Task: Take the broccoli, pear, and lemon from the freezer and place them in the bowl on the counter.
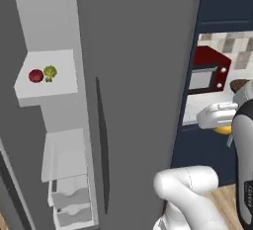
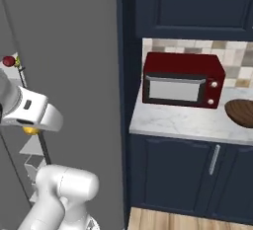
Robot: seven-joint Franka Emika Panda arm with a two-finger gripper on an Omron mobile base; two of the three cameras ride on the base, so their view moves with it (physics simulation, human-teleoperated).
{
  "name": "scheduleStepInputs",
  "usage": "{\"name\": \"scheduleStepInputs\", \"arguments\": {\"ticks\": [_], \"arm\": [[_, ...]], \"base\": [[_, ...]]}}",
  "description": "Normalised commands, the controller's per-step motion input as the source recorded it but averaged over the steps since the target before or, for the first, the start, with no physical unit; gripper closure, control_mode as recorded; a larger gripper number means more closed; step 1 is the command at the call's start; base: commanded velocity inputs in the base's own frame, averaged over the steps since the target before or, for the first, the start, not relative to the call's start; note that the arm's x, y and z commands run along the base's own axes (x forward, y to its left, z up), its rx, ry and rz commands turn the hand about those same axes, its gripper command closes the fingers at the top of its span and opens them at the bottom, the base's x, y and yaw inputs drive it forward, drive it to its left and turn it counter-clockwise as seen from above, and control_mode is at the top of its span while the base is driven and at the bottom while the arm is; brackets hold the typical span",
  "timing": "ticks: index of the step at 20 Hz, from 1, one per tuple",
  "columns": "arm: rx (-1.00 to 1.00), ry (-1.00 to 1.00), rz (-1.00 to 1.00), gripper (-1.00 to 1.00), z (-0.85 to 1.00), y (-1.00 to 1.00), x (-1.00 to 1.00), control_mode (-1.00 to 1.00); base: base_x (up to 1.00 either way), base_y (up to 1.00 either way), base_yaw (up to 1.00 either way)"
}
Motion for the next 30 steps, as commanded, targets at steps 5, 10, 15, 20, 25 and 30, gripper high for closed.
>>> {"name": "scheduleStepInputs", "arguments": {"ticks": [5, 10, 15, 20, 25, 30], "arm": [[0.0, 0.0, 0.0, 1.0, 0.0, 0.0, 0.0, 1.0], [0.0, 0.0, 0.0, 1.0, 0.0, 0.0, 0.0, 1.0], [0.0, 0.0, 0.0, 1.0, 0.0, 0.0, 0.0, 1.0], [0.0, 0.0, 0.0, 1.0, 0.0, 0.0, 0.0, 1.0], [0.0, 0.0, 0.0, 1.0, 0.0, 0.0, 0.0, 1.0], [0.0, 0.0, 0.0, 1.0, 0.0, 0.0, 0.0, 1.0]], "base": [[0.24, -1.0, -0.08], [0.45, -1.0, -0.02], [0.55, -1.0, 0.0], [0.63, -0.69, -0.02], [0.53, -0.43, -0.03], [0.21, -0.73, -0.05]]}}
